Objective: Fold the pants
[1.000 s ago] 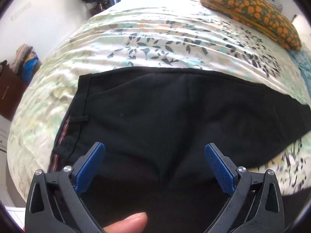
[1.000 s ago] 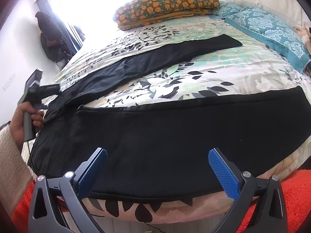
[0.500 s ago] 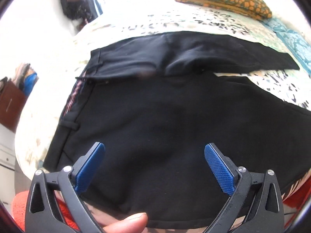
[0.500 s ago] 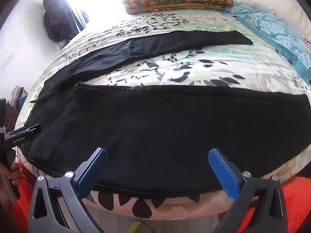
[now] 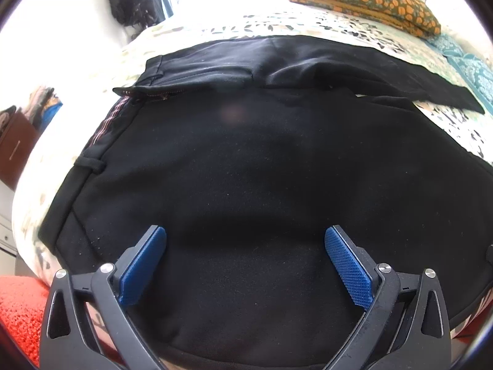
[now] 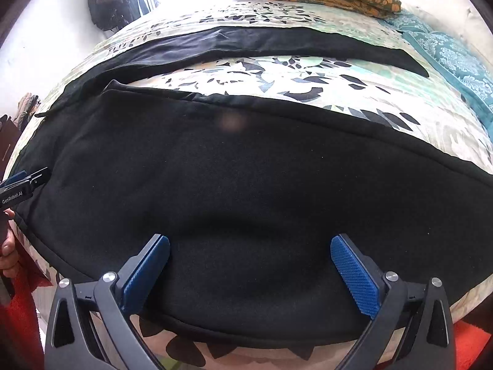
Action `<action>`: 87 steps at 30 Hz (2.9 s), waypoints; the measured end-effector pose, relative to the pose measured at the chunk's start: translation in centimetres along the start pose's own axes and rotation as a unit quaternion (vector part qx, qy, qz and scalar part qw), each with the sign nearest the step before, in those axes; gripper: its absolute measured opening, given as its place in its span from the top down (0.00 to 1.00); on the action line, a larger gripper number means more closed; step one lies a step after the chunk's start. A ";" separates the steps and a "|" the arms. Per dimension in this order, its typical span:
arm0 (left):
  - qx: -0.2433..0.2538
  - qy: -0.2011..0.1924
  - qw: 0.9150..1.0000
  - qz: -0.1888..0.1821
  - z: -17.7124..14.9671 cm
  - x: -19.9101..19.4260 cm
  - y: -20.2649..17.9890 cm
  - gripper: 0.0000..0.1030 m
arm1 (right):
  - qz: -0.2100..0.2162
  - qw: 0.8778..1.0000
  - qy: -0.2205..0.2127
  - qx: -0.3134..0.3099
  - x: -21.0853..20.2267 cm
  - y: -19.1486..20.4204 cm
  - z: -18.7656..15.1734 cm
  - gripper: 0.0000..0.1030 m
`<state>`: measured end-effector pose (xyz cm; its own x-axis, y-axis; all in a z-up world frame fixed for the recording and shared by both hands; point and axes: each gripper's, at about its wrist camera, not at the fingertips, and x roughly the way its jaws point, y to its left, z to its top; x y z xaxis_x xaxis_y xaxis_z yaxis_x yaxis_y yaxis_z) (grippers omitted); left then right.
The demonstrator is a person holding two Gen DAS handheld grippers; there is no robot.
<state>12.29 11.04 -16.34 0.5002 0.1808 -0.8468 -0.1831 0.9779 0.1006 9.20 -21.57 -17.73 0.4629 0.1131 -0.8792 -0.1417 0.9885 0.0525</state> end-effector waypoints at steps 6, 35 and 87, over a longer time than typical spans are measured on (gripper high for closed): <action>-0.002 -0.009 1.000 0.003 -1.6 0.2 -0.1 0.00 | 0.005 1.000 -0.007 -0.008 -0.1 0.0 -0.1 0.00; -0.005 -0.026 1.000 0.011 -2.2 -0.5 -0.8 0.00 | -0.008 1.000 -0.012 -0.012 -0.3 0.4 -0.3 0.00; -0.022 -0.104 0.988 -0.115 0.7 -12.7 -0.9 0.00 | 0.016 0.995 -0.099 -0.010 -4.1 0.5 1.7 0.00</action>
<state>6.71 7.96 -5.35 0.6953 -0.0234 -0.7184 -0.0787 0.9910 -0.1084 8.72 -21.33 -13.24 0.6205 0.1641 -0.7668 -0.1751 0.9822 0.0685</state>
